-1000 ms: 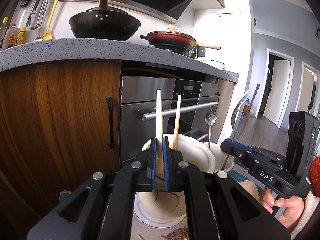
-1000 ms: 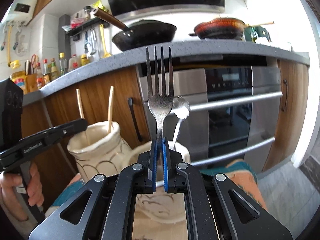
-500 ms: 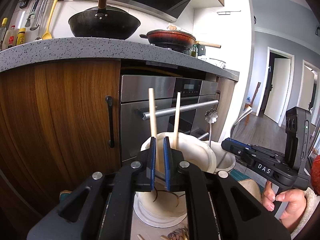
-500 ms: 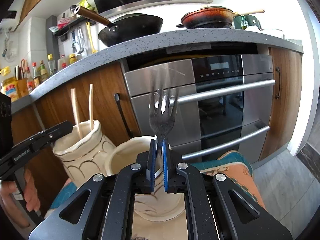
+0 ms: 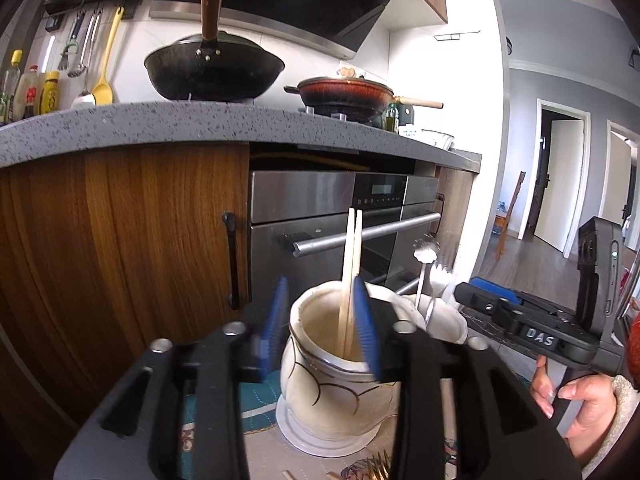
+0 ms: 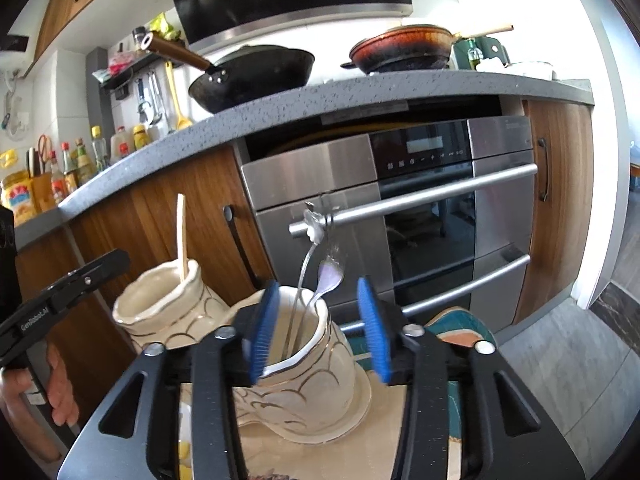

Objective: Organize utensils
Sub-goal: 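Lower the chopstick into the tall cup and open while the right tool releases the fork into the smaller cup, then move both open tools back down to the utensils on the placemat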

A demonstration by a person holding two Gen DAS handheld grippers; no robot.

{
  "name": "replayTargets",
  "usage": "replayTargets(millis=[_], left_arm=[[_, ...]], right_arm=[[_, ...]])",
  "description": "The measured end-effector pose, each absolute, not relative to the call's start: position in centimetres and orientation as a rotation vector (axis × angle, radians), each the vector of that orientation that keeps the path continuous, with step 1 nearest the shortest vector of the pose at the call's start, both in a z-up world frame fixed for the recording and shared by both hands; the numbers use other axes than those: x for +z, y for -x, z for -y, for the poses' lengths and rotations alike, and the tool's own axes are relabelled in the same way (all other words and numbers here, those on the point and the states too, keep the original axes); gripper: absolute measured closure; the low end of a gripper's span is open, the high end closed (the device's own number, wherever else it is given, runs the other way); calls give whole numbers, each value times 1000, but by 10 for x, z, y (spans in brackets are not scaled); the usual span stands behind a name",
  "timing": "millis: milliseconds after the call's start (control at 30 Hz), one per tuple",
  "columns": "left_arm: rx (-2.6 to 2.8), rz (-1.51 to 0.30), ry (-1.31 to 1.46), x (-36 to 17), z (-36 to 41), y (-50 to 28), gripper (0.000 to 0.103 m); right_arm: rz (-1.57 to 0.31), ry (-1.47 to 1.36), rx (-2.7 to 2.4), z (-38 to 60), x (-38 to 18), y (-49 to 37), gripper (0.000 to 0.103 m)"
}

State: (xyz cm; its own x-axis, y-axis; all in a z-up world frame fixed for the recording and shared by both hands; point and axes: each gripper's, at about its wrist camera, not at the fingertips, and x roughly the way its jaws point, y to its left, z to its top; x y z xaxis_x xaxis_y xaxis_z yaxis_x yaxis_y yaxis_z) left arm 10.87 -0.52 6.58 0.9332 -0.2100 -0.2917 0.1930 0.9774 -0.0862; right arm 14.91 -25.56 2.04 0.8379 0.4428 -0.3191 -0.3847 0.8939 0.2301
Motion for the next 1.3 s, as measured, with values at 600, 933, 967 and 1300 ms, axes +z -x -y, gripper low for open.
replayTargets(millis=[600,933,967,1300], left_arm=[[-122,-459,38,15,-8,-51,21],[-95,-583,57,-14,-9,-26,20],[-92,-592,52,-15,-8,-25,19],[-81,-732,-10,-36,8,-14,19]], right_arm=[[-451,-71,468,251,-11,-79,12],[-510,-38,486,246,-25,-61,11],[-516,-36,489,246,-26,-60,11],[-545,1,516,238,-30,-51,11]])
